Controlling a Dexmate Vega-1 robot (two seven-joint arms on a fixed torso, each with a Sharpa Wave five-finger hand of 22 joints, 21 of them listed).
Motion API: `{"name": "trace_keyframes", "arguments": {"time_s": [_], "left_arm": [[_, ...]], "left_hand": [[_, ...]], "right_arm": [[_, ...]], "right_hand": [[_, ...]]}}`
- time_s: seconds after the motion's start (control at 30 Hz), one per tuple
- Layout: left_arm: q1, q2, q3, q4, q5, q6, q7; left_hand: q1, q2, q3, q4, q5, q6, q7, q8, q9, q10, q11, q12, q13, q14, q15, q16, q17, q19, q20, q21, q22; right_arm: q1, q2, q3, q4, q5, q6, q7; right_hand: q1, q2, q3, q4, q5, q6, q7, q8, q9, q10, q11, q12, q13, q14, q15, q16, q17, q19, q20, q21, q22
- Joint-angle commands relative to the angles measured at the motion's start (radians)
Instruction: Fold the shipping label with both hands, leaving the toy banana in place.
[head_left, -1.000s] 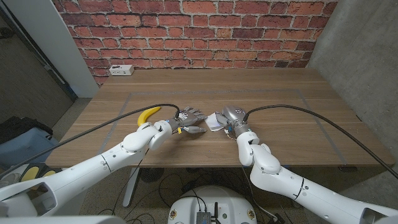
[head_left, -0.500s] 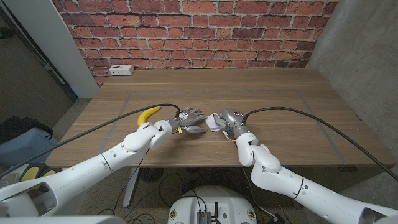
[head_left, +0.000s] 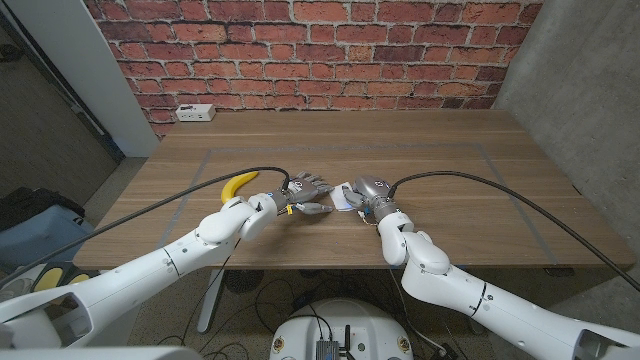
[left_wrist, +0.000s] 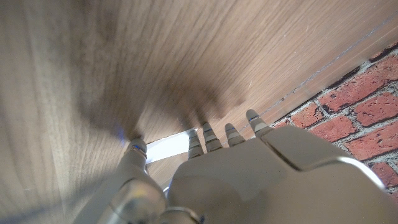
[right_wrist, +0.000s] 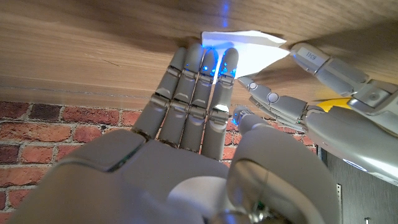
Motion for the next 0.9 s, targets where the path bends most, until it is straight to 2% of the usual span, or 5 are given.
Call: {"name": "trace_keyframes", "arguments": {"time_s": [0.03,0.7,0.73,0.77,0.9], "left_arm": [[0.001,0.002,0.000,0.001,0.004,0.000,0.001],[-0.008,-0.003,0.001,0.009,0.000,-0.007,0.005],[-0.008,-0.004,0.001,0.009,-0.002,-0.008,0.004],[-0.008,-0.004,0.001,0.010,-0.001,-0.007,0.004],[-0.010,-0.005,0.001,0.011,0.000,-0.007,0.004]], "left_hand": [[0.002,0.007,-0.005,-0.001,0.005,-0.005,-0.008,0.005,0.005,-0.002,-0.003,0.002,0.005,-0.001,-0.061,-0.003,0.001,-0.073,-0.007,-0.001,0.005],[0.000,0.009,-0.009,0.001,0.003,-0.009,-0.005,0.006,0.005,-0.003,0.009,0.002,0.005,-0.005,-0.066,-0.004,0.001,-0.070,-0.009,-0.006,0.006],[-0.001,0.009,-0.009,0.001,0.003,-0.010,-0.003,0.006,0.005,-0.004,0.011,0.002,0.005,-0.006,-0.066,-0.005,0.001,-0.070,-0.008,-0.007,0.006],[-0.001,0.009,-0.009,0.001,0.003,-0.009,-0.005,0.006,0.005,-0.004,0.007,0.002,0.005,-0.005,-0.068,-0.005,0.001,-0.070,-0.009,-0.007,0.006],[-0.001,0.010,-0.010,0.001,0.002,-0.010,-0.006,0.006,0.005,-0.004,0.007,0.002,0.005,-0.006,-0.069,-0.005,0.001,-0.070,-0.011,-0.008,0.006]], "right_arm": [[0.007,-0.009,-0.008,-0.004,0.005,-0.001,-0.008],[-0.038,0.000,0.042,0.045,0.008,0.159,-0.171],[-0.033,0.001,0.041,0.043,0.009,0.150,-0.151],[-0.029,0.001,0.040,0.044,0.010,0.145,-0.138],[-0.017,0.007,0.036,0.052,0.015,0.137,-0.111]], "right_hand": [[-0.005,-0.004,0.006,-0.003,0.003,0.000,-0.008,-0.002,0.001,-0.008,-0.006,0.001,0.007,-0.011,0.005,-0.005,0.003,-0.003,0.003,0.001,0.000],[0.025,-0.010,0.036,-0.069,-0.003,-0.347,-0.103,-0.146,0.006,-0.349,-0.076,-0.161,-0.005,-0.331,-0.005,-0.174,-0.004,-0.189,0.012,-0.053,-0.008],[0.022,-0.013,0.036,-0.074,-0.003,-0.361,-0.260,-0.135,0.008,-0.375,-0.070,-0.172,-0.009,-0.348,-0.004,-0.189,-0.011,-0.208,0.014,-0.061,-0.010],[0.018,-0.013,0.037,-0.078,-0.003,-0.392,-0.282,-0.142,0.008,-0.381,-0.069,-0.175,-0.013,-0.366,-0.009,-0.204,-0.019,-0.219,0.010,-0.066,-0.011],[0.013,-0.017,0.037,-0.085,-0.002,-0.411,-0.165,-0.143,0.002,-0.392,-0.088,-0.182,-0.022,-0.408,-0.012,-0.232,-0.032,-0.246,0.009,-0.082,-0.015]]}}
